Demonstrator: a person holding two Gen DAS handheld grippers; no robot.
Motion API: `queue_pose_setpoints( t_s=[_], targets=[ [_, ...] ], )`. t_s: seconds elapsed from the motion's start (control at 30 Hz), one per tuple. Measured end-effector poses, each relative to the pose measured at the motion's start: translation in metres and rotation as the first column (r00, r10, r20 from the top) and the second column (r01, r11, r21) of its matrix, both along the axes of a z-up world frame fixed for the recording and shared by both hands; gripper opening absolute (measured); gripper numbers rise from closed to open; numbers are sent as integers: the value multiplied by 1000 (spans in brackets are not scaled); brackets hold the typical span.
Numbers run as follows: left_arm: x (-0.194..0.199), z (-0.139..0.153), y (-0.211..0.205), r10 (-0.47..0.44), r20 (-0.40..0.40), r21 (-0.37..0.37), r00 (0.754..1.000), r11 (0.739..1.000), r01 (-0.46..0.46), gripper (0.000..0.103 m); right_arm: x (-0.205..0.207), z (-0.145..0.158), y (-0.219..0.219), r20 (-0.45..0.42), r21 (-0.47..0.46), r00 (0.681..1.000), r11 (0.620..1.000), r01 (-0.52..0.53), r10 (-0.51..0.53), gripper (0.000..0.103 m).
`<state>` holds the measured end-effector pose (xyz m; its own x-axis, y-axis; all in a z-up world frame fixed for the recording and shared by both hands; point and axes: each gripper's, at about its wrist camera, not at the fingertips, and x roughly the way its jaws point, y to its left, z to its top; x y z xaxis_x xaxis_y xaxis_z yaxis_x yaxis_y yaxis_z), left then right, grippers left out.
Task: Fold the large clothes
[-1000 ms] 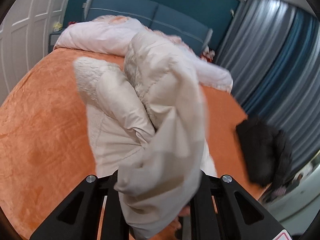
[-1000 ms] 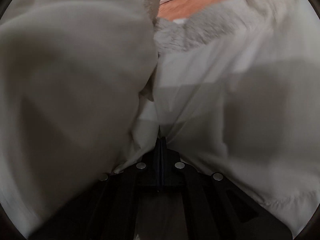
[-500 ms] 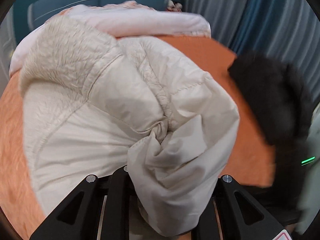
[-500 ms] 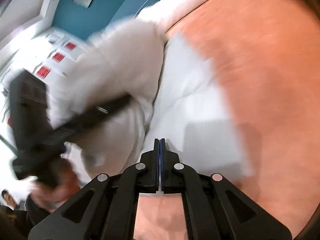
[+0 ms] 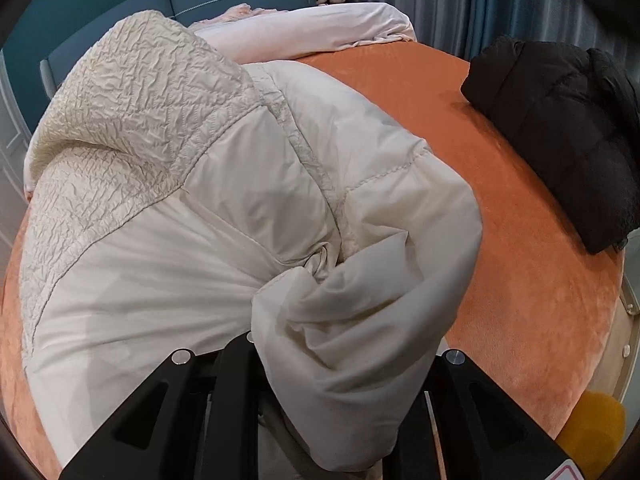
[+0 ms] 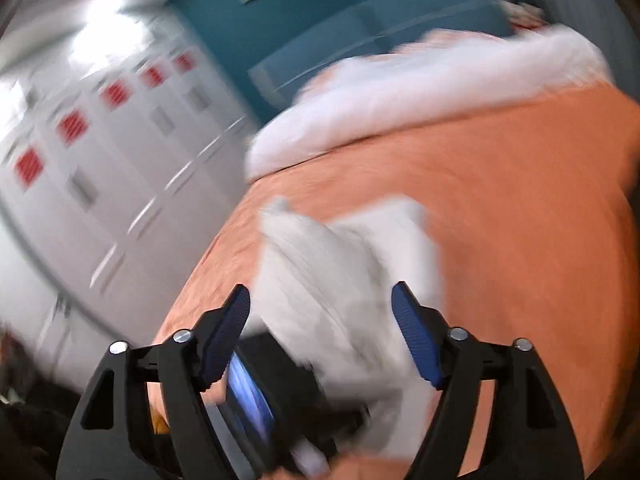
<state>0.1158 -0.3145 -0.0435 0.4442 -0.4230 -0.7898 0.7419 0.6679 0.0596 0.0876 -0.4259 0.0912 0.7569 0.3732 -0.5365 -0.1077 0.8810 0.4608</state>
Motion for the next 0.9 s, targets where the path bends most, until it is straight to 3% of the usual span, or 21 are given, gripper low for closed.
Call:
queue_pose_setpoints(
  t_s=[0.13, 0.2, 0.23, 0.27, 0.3, 0.37, 0.47, 0.63, 0.77, 0.9],
  targets=[
    [-9, -1, -1, -10, 29, 13, 1000, 1000, 10, 13, 74, -2, 22, -154, -79, 982, 989, -126, 113, 70],
    [-12, -4, 0, -23, 45, 19, 999, 1000, 22, 13, 95, -17, 33, -241, -101, 959, 978, -181, 153, 63],
    [-13, -4, 0, -27, 50, 17, 998, 1000, 26, 13, 102, -24, 37, -265, -129, 951, 972, -198, 159, 54],
    [-15, -5, 1, -31, 54, 14, 998, 999, 30, 13, 107, -30, 38, -277, -157, 948, 966, -206, 157, 32],
    [-18, -6, 1, -37, 63, 15, 997, 999, 36, 13, 103, -36, 34, -281, -165, 947, 964, -207, 155, 19],
    [-26, -8, 2, -62, 89, 16, 994, 998, 61, 13, 93, -43, 12, -266, -155, 958, 976, -150, 105, 8],
    [-39, -12, -4, -102, 129, 27, 986, 995, 99, 14, 87, -59, -17, -254, -124, 967, 992, -30, -2, 6],
    [-59, -30, -28, -207, 159, 77, 965, 977, 197, 15, 77, -140, -65, -337, -56, 929, 988, 141, -152, 6],
    [-68, -44, -44, -251, 197, 118, 948, 966, 231, 15, 71, -186, -79, -354, 42, 916, 976, 214, -186, 7],
    [-63, -42, -42, -243, 173, 101, 955, 968, 228, 17, 78, -198, -79, -342, 61, 923, 976, 207, -174, 7]
  ],
)
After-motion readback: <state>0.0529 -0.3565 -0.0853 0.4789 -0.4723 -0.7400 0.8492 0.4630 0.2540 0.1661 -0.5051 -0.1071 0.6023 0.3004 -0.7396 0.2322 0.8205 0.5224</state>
